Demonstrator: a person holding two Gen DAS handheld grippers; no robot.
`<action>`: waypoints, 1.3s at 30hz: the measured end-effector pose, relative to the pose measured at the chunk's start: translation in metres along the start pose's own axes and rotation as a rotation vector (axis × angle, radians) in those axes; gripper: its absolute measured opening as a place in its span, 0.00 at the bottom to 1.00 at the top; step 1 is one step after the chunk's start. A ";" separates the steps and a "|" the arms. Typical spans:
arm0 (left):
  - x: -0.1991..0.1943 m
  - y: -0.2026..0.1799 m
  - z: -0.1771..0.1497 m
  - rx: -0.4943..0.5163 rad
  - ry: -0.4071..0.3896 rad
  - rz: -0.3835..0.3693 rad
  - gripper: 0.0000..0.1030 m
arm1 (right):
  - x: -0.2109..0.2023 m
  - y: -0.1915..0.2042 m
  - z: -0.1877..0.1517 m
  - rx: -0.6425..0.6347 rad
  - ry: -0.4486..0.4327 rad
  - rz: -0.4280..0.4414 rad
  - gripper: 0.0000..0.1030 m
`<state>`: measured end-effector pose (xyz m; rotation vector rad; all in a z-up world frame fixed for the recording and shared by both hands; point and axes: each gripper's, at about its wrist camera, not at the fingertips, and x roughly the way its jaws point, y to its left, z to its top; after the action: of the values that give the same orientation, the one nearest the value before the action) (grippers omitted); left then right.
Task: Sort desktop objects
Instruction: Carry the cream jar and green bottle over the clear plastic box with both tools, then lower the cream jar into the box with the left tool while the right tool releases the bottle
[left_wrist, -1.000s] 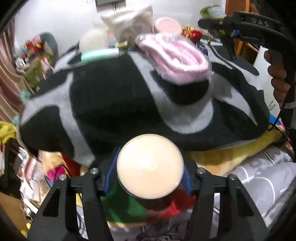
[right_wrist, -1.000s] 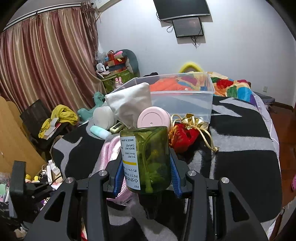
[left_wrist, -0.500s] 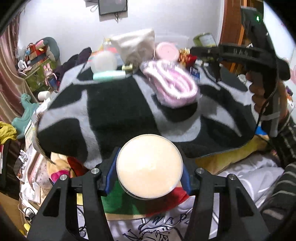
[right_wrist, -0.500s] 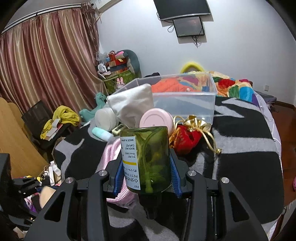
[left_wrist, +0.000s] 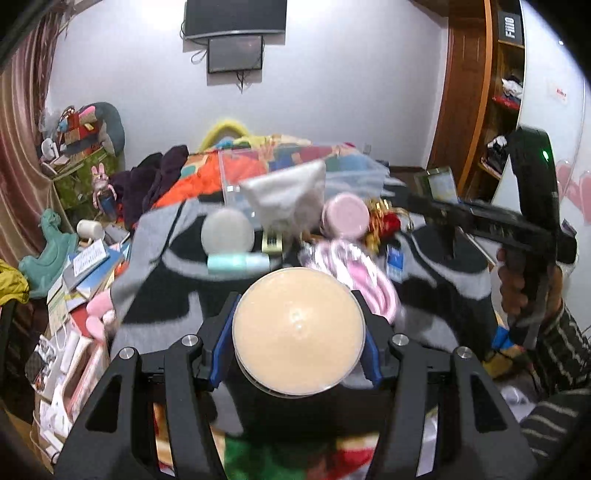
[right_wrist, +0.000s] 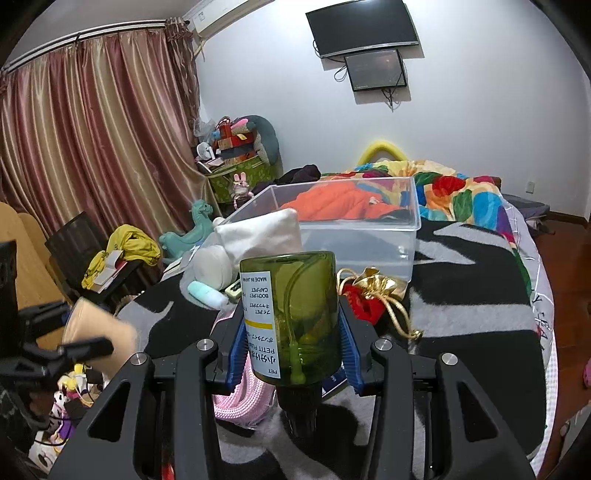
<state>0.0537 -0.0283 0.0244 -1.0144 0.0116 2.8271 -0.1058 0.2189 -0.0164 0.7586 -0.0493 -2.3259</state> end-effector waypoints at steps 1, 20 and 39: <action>0.002 0.001 0.004 0.000 -0.007 0.001 0.55 | -0.001 -0.001 0.003 -0.002 -0.003 0.000 0.38; 0.075 0.032 0.117 -0.070 -0.087 -0.057 0.55 | 0.029 -0.024 0.074 -0.036 -0.070 -0.024 0.38; 0.187 0.054 0.168 -0.109 0.045 -0.036 0.55 | 0.123 -0.053 0.102 -0.070 0.086 -0.073 0.38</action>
<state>-0.2026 -0.0494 0.0341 -1.0883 -0.1557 2.7988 -0.2653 0.1669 -0.0064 0.8369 0.0985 -2.3477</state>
